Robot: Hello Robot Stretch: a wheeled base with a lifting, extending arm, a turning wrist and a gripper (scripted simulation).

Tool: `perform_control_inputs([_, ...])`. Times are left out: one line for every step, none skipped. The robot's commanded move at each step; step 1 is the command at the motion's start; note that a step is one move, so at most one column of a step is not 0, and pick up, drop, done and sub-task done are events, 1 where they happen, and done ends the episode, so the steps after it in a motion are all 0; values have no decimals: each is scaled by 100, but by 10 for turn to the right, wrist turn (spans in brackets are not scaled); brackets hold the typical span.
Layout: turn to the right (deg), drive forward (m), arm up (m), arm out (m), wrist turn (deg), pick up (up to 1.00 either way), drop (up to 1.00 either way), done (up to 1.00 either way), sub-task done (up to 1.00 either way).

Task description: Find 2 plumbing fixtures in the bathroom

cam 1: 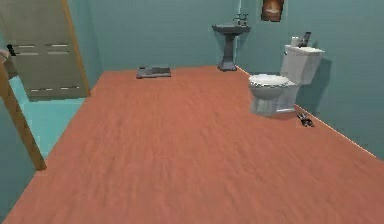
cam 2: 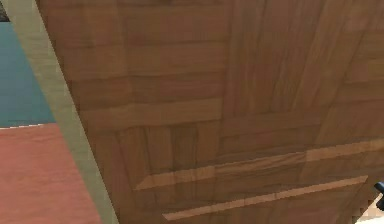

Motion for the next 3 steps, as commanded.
perform_control_inputs([0, 25, 0, 0, 0, 0, 0, 0, 0])
perform_control_inputs([60, 0, 0, 0, 0, 0, 0, 0, 0])
perform_control_inputs([0, 100, 0, 0, 0, 0, 0, 0, 0])
